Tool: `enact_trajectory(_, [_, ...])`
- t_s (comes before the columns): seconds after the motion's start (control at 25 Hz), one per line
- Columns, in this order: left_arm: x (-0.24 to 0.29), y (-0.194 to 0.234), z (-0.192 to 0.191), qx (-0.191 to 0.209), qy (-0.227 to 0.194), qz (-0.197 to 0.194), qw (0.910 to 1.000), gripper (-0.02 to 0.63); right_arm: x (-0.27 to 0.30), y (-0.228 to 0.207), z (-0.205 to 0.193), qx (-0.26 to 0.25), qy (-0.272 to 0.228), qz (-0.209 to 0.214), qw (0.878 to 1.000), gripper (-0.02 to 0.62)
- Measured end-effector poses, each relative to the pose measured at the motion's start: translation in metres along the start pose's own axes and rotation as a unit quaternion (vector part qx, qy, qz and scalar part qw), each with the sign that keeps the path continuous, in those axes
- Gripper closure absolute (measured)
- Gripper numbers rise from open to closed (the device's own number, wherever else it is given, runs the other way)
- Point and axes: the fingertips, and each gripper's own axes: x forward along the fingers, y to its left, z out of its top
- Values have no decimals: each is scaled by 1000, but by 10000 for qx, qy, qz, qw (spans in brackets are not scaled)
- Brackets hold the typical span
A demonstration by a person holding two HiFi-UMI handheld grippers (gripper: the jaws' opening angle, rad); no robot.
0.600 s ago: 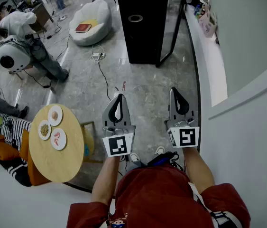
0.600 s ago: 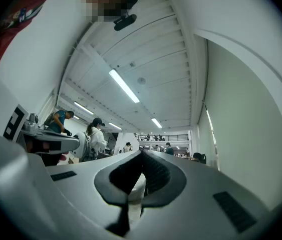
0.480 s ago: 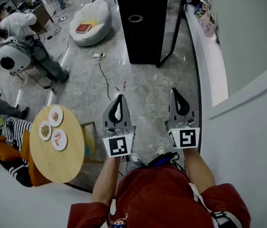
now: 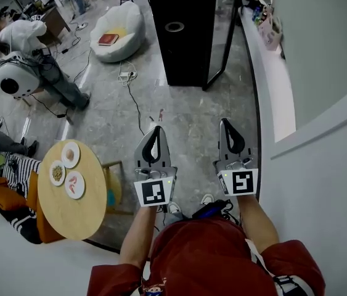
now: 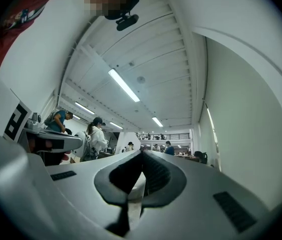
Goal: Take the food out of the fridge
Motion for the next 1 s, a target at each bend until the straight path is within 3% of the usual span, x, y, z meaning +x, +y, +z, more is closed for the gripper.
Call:
enact_trajectory(0.2, [9, -22, 1, 209, 5, -223, 9995, 594, 0, -19, 0, -42, 4, 64, 10000, 574])
enact_trajectory(0.32, [19, -33, -1, 29, -22, -76, 10000, 594, 1, -35, -1, -31, -41, 101, 9999, 574])
enact_trajectory(0.52, [25, -52, -7, 303, 58, -1, 9995, 594, -2, -58, 0, 76, -143, 177, 9997, 574])
enact_trajectory(1.0, [39, -78, -9, 380, 98, 267, 9989, 594, -7, -98, -14, 161, -86, 301, 9994, 574])
